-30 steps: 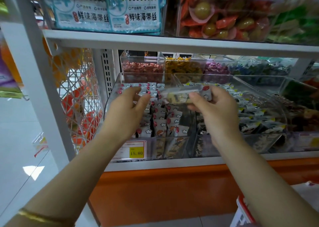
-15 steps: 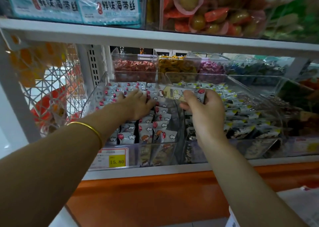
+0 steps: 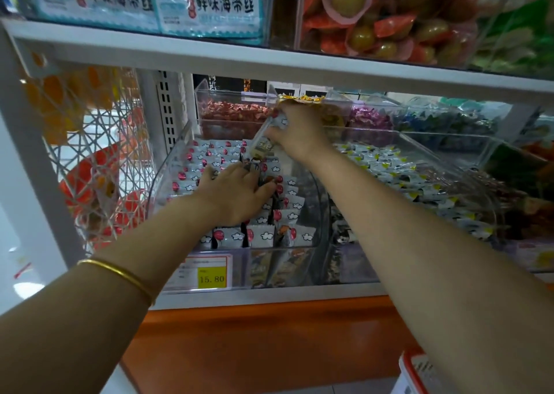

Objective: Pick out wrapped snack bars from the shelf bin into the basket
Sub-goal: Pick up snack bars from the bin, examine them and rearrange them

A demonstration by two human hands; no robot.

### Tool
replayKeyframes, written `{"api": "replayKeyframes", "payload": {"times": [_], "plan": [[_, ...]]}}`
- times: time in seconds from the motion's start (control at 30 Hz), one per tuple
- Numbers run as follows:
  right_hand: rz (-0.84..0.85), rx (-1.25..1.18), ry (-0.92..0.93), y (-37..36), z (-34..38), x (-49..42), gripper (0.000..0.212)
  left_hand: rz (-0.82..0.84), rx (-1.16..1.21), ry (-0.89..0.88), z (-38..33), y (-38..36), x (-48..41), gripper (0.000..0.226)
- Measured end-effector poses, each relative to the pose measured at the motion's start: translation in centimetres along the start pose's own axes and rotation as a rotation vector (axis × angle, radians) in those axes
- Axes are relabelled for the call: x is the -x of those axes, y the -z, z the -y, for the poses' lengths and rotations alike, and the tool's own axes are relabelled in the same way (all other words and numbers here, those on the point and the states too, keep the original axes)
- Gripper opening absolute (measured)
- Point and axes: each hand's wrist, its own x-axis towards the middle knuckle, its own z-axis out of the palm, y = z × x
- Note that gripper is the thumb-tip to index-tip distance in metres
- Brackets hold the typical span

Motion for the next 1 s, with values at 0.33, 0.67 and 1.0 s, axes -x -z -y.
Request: {"api": "replayKeyframes", "payload": {"times": [0.33, 0.67, 1.0], "plan": [[0.478, 0.417, 0.117, -4.5, -0.3, -2.5, 0.016, -0.108, 0.251, 0.099, 1.1, -0.7, 1.2, 0.062], [0.217, 0.264, 0.001, -4.9, -2.1, -4.7, 0.022, -0.067, 0.286, 0.127, 1.4, -0.7, 2.3, 0.06], [0.103, 0.344, 0.048, -5.4, -1.2, -4.6, 0.008, -0.152, 0.402, 0.135, 1.4, 0.1, 3.2, 0.057]]}}
